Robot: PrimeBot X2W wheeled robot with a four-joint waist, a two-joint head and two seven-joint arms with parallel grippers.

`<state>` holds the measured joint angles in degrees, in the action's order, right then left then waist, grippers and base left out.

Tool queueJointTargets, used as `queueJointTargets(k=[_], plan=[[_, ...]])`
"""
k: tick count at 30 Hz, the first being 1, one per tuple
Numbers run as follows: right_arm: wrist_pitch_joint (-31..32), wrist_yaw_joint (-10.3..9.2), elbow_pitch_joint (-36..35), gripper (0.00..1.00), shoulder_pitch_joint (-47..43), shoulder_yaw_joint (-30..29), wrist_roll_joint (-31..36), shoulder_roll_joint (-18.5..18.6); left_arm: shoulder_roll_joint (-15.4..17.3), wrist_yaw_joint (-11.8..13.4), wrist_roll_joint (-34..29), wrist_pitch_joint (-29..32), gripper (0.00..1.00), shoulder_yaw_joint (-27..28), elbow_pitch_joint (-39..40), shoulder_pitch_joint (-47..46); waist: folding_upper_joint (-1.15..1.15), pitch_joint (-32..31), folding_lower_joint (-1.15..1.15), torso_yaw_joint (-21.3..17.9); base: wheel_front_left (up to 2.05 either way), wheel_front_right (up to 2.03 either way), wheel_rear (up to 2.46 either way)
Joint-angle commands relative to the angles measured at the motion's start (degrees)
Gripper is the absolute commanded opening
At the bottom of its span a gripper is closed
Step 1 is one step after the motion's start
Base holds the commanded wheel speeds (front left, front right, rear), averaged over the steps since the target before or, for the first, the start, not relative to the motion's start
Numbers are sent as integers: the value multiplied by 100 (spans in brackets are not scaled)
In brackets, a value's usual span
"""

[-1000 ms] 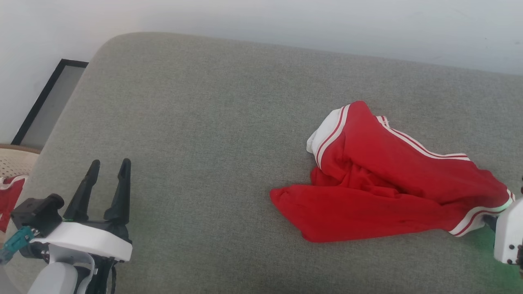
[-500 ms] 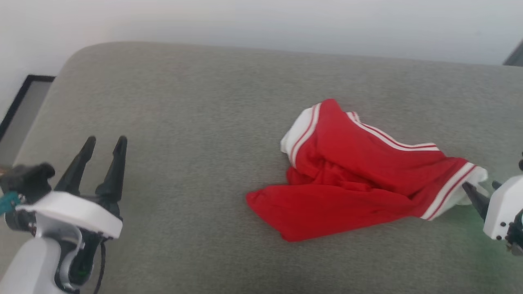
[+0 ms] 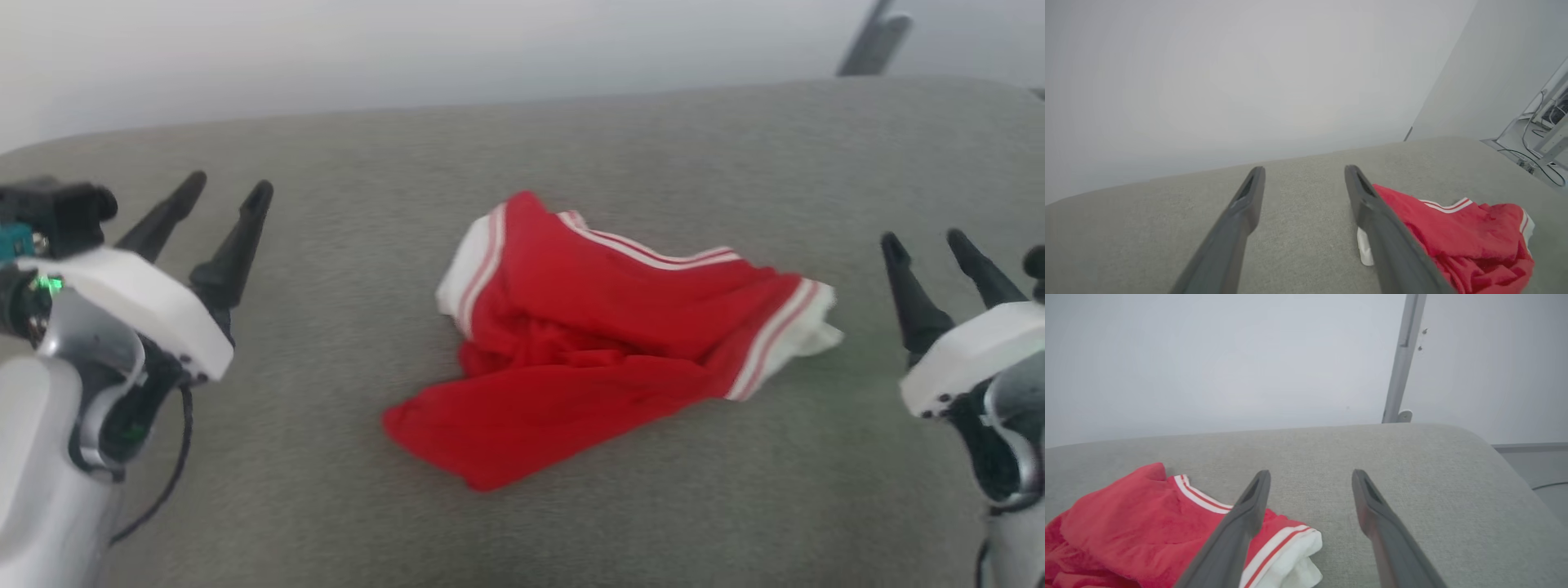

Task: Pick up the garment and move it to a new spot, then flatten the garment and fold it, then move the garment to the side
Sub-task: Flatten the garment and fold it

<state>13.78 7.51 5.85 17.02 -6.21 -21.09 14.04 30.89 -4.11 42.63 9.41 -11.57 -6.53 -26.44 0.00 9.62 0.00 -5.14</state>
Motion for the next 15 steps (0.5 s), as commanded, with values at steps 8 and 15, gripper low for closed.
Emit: queueJointTargets(k=[8,15], plan=[[-1303,-3,138,100,195,295,317,-424,82,-110,7,785,100,-383,-456,-755,0,292,0,-931,0,0,0],[-1662,-3,442,100,257,466,313,-627,-36,-105,86,1929,100,-909,-1245,-1462,0,572,0,-1298,0,0,0]])
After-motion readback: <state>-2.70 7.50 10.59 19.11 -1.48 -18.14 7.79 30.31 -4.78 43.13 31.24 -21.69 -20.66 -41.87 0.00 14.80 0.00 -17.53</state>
